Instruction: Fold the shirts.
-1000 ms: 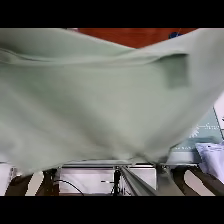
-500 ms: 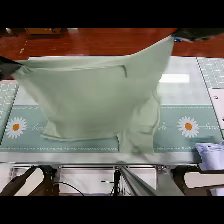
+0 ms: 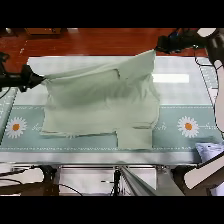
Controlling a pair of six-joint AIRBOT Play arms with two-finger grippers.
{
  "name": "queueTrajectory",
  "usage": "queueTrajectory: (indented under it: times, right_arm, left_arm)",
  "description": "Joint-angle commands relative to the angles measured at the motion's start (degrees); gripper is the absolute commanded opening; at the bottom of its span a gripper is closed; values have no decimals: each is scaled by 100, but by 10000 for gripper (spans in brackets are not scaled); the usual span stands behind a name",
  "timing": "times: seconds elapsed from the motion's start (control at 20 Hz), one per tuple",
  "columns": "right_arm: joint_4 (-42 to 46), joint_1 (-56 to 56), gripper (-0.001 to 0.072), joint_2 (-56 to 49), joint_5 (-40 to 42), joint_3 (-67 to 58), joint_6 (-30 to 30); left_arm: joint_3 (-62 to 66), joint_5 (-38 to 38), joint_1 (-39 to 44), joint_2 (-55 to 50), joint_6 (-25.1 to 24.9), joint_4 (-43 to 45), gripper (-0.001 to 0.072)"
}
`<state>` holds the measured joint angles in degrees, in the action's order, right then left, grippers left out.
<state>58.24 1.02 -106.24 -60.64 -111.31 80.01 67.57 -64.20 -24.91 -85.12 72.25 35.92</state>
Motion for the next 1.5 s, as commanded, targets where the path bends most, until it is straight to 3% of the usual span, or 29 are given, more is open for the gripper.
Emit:
queueTrajectory:
  times: [0.0,0.1,0.3,0.4,0.45,0.55,0.65,0.7,0.75,0.8,1.05,1.45]
  right_arm:
    - [37,-13,89,-306,-144,2,101]
    - [-17,22,302,-249,-352,-7,87]
    - [754,511,317,538,-1513,-149,52]
    - [1810,789,390,938,-2573,-146,-42]
    - [2341,896,390,1032,-3095,-140,-81]
    - [2765,1095,390,1078,-3471,68,-76]
    - [2385,1298,390,1082,-3331,551,-94]
    - [2135,1375,390,1082,-3200,852,-155]
    - [1891,1436,390,1082,-3032,1209,-249]
    - [1698,1484,390,1082,-2892,1534,-350]
    - [1019,1644,396,1082,-2157,2719,-778]
    - [800,1720,396,1082,-1893,2924,-898]
  left_arm:
    - [-7,-46,46,-706,-516,-671,75]
    - [101,-251,-37,-743,-758,-835,346]
    - [1311,-1790,-1117,-538,-664,-236,345]
    - [1626,-2855,-1703,-330,-328,1029,345]
    - [1552,-3220,-1891,-186,-208,1764,345]
    - [975,-3222,-2116,170,-50,2225,345]
    - [286,-3226,-2144,385,-186,2535,346]
    - [-59,-3235,-2144,417,-212,2743,430]
    - [-393,-3241,-2146,422,-212,2865,609]
    - [-675,-3220,-2146,413,-258,2885,638]
    - [-1530,-2614,-2142,409,-518,3123,638]
    - [-1770,-2079,-1707,92,-555,3176,637]
